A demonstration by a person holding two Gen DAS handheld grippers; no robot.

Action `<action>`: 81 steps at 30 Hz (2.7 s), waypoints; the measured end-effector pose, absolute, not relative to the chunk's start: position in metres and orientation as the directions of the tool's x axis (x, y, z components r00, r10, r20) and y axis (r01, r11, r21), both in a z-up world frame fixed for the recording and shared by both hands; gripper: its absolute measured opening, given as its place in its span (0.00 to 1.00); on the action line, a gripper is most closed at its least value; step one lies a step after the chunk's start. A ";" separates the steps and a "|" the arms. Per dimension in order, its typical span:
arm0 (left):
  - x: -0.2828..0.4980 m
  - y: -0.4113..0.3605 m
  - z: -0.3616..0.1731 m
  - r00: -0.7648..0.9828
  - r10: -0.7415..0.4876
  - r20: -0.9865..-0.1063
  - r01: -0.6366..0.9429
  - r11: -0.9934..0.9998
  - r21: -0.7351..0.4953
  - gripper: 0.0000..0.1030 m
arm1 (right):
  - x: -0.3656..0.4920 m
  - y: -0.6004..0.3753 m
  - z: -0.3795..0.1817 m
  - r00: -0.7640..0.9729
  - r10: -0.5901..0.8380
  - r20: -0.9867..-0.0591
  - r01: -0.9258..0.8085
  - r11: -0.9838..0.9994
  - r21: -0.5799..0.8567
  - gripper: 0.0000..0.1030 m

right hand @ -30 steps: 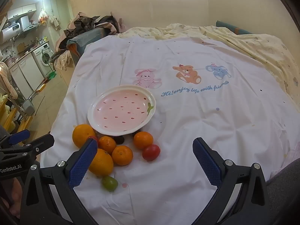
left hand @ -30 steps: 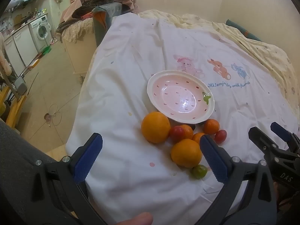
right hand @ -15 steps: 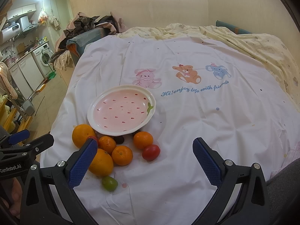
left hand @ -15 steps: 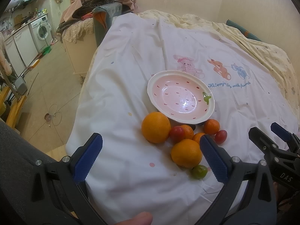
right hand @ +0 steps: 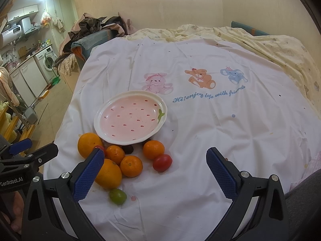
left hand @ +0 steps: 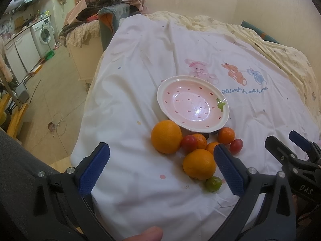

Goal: Organize fruits

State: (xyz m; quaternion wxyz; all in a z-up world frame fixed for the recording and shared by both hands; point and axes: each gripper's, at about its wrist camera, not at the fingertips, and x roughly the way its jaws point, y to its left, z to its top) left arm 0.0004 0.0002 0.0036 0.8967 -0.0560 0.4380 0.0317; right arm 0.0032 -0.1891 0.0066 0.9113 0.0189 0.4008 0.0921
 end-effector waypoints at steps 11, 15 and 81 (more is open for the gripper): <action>0.000 0.000 0.004 0.614 0.008 -0.789 -0.106 0.992 -0.073 0.99 | 0.003 -0.190 0.006 0.660 0.183 -0.728 -0.153 0.982 0.109 1.00; 0.000 0.000 0.004 0.614 0.008 -0.789 -0.105 0.992 -0.072 0.99 | 0.003 -0.189 0.006 0.659 0.184 -0.729 -0.153 0.982 0.109 1.00; 0.116 0.034 -0.084 0.134 -0.140 -0.981 -0.295 0.940 -0.174 0.82 | 0.118 -0.199 -0.098 0.049 0.317 -0.947 -0.219 0.928 0.300 0.65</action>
